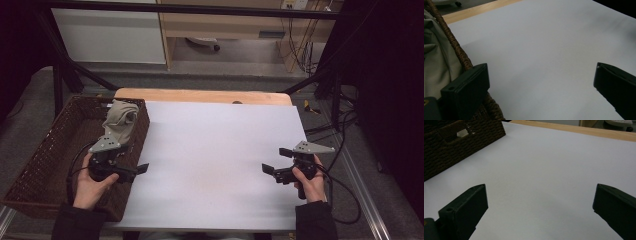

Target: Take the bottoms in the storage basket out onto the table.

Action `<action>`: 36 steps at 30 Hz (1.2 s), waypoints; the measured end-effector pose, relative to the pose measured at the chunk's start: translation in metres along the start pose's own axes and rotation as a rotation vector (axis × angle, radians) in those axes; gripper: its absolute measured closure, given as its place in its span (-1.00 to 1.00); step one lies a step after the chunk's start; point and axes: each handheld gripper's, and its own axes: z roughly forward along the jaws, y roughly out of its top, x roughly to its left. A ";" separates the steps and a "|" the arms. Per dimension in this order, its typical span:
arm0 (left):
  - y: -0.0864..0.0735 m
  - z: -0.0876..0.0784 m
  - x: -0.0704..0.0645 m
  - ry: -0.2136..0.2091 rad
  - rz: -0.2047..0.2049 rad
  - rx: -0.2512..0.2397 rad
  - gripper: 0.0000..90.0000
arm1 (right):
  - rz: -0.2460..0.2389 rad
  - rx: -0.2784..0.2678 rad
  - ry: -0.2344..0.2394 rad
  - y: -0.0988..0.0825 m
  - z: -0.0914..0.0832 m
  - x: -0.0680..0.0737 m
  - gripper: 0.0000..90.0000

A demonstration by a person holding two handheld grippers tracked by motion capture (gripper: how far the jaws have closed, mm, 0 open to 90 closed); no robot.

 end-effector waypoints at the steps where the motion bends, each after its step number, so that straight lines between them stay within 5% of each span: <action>1: 0.000 0.000 0.000 0.002 0.000 0.001 -1.00 | 0.001 0.003 0.002 0.000 0.000 0.000 -0.99; 36: 0.002 -0.013 0.003 0.029 0.004 0.016 -1.00 | 0.004 0.016 -0.006 -0.002 0.000 -0.002 -0.99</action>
